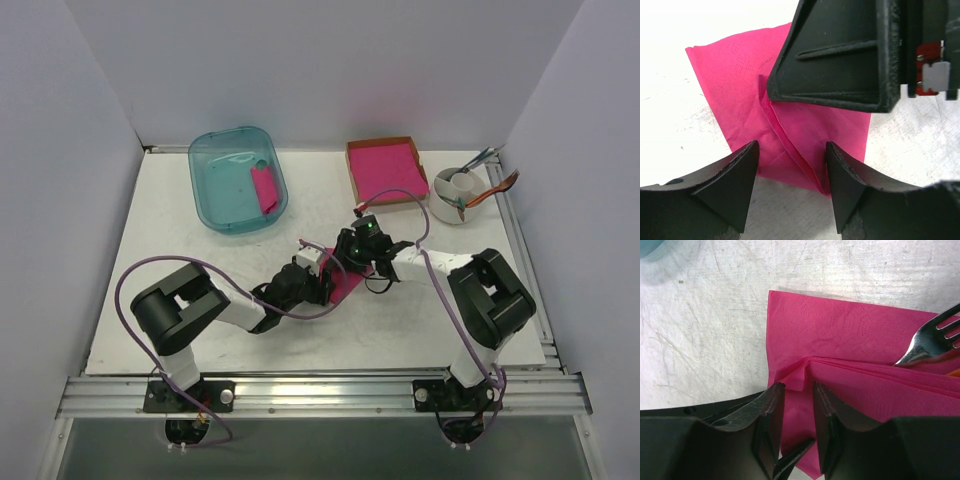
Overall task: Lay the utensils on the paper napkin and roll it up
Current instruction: Roll the napkin at the center of the board.
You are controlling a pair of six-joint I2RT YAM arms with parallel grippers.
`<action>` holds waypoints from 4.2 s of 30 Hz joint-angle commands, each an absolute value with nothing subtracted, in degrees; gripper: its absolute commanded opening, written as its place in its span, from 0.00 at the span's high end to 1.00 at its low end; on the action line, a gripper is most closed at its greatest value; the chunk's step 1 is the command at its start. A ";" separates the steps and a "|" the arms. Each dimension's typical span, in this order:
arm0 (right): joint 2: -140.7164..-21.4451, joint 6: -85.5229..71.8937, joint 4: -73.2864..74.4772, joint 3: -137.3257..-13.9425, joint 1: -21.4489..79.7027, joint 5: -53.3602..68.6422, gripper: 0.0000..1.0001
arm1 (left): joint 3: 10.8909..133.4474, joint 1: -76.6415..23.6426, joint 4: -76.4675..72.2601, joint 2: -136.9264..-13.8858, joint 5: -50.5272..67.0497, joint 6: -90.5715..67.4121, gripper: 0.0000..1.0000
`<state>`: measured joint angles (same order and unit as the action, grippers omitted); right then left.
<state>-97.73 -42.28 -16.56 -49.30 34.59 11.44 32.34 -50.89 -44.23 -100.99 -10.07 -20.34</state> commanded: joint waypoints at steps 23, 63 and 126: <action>-94.22 -43.06 -17.14 -50.89 33.40 9.14 0.69 | 30.67 -50.71 -39.90 -100.72 -8.88 -20.21 0.34; -98.27 -48.16 -14.86 -53.44 35.77 5.28 1.00 | 30.50 -50.71 -39.90 -99.85 -9.40 -19.95 0.34; -101.51 -46.67 -17.05 -58.10 37.00 4.83 1.00 | 32.61 -50.71 -38.41 -97.65 -8.53 -20.57 0.20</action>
<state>-101.14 -47.46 -15.25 -55.59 36.53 5.19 31.29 -50.89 -40.56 -97.73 -9.76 -20.38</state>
